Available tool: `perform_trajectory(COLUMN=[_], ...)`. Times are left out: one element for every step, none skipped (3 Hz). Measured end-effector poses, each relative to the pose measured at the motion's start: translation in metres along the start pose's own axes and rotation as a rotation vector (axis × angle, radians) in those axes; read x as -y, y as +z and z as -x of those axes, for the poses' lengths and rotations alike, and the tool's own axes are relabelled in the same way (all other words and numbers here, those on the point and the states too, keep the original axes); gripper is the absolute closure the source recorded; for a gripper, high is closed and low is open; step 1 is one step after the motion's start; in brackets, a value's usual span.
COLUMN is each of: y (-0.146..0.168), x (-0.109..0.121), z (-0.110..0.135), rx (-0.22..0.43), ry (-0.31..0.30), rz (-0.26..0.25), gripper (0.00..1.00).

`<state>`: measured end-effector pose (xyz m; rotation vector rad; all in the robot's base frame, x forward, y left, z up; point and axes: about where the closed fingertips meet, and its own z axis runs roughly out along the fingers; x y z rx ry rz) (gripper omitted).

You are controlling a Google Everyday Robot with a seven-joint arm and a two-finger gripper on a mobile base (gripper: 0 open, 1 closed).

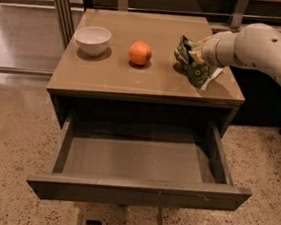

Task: Pick green jalapeno chip bag from top drawer and place on counter

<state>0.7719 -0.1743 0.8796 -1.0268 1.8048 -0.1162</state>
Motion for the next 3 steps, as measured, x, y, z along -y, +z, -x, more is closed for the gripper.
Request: perform_trajectory(y=[0.0, 0.0001, 0.0001], x=[0.0, -0.0001, -0.0001], z=[0.0, 0.0, 0.0], rx=[0.0, 0.0, 0.0], ry=[0.0, 0.0, 0.0], rz=[0.0, 0.0, 0.0], gripper=[0.16, 0.0, 0.0])
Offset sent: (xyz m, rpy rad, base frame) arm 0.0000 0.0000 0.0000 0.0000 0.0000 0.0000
